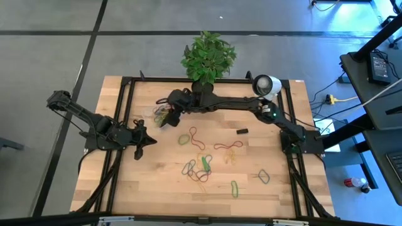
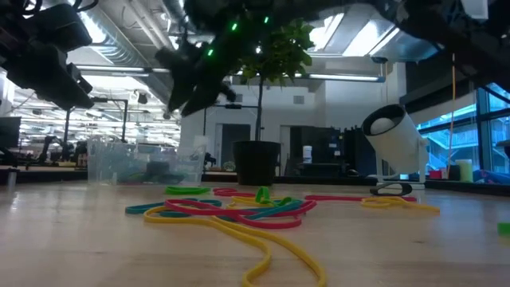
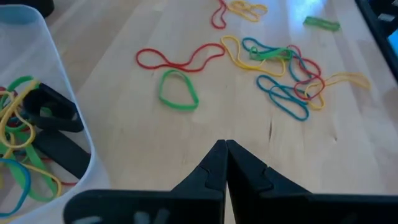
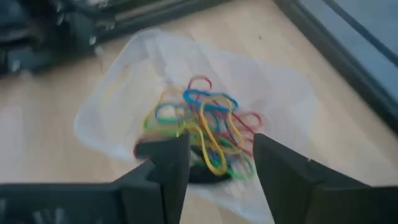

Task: Pick and place rubber bands into bin
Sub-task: Put the green rubber band into the transparent bin

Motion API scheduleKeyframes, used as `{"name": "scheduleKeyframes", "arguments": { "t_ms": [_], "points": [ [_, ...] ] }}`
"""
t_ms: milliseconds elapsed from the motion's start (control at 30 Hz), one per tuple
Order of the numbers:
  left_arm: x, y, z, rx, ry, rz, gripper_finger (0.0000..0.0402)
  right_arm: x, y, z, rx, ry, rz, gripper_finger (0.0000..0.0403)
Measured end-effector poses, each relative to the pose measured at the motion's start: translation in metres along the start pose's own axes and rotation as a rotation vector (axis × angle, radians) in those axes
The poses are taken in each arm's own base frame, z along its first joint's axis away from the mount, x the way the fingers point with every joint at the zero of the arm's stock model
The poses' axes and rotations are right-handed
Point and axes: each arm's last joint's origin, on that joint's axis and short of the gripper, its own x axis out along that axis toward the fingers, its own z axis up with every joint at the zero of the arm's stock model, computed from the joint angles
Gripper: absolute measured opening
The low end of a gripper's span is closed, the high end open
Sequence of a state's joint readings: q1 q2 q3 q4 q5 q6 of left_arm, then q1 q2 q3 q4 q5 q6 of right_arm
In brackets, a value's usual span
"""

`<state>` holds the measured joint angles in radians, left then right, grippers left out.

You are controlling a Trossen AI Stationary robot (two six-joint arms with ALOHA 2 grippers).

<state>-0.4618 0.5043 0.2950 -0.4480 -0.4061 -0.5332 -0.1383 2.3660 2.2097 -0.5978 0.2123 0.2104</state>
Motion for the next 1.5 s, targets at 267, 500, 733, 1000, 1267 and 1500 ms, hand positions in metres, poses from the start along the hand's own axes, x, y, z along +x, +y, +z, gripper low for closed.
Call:
{"name": "scheduleKeyframes", "arguments": {
  "t_ms": [267, 500, 733, 1000, 1267, 1500],
  "points": [
    [0.017, -0.015, 0.020, 0.032, 0.101, 0.081, 0.0002, -0.050, 0.023, 0.004, -0.156, 0.055, 0.034, 0.0094],
    [0.042, -0.030, 0.042, 0.024, 0.181, 0.164, 0.0002, -0.058, 0.057, -0.038, -0.300, 0.222, 0.065, 0.0009],
    [0.065, -0.052, 0.065, -0.014, 0.207, 0.186, 0.0002, -0.096, 0.050, -0.102, -0.206, 0.177, 0.101, 0.0011],
    [0.107, -0.076, 0.086, -0.005, 0.274, 0.228, 0.0003, -0.174, 0.014, -0.192, 0.010, 0.071, 0.197, 0.0011],
    [0.155, -0.075, 0.103, -0.186, 0.391, 0.313, 0.0005, -0.215, -0.006, -0.256, 0.135, 0.089, 0.275, 0.0003],
    [0.186, -0.041, 0.105, -0.440, 0.579, 0.537, 0.0036, -0.221, -0.011, -0.283, 0.139, 0.103, 0.312, 0.0009]
  ]
}}
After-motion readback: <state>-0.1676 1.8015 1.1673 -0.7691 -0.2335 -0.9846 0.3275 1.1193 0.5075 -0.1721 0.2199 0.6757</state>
